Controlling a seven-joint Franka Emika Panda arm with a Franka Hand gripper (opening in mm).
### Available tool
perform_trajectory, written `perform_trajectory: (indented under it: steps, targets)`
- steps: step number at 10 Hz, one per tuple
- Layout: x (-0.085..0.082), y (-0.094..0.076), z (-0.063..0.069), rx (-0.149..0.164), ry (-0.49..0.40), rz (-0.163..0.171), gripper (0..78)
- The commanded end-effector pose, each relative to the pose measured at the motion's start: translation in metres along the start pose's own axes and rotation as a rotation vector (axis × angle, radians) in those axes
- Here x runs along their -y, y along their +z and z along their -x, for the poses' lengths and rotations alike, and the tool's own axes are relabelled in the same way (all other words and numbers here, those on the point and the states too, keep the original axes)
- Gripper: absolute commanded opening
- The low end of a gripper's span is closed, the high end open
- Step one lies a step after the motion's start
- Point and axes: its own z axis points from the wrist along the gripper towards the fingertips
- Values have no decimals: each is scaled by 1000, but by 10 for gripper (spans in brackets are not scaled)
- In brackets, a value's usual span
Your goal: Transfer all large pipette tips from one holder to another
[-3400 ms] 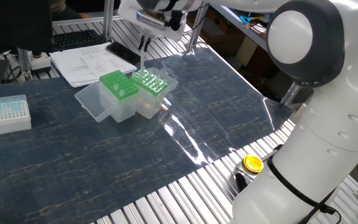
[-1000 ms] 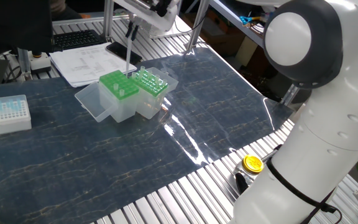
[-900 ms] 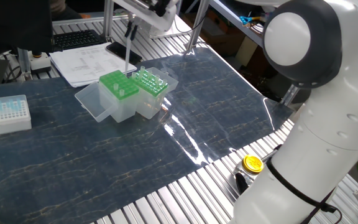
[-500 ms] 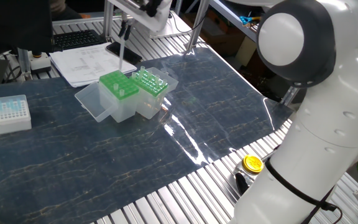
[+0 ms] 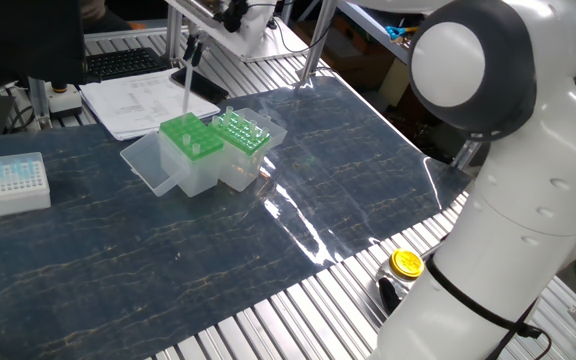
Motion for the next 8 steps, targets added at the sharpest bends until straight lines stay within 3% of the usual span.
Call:
perform_trajectory:
  steps: [1,8]
  targets:
    - [-3,2,-3,1,22,12,13]
    - [-8,10,-6,9,58,34,13]
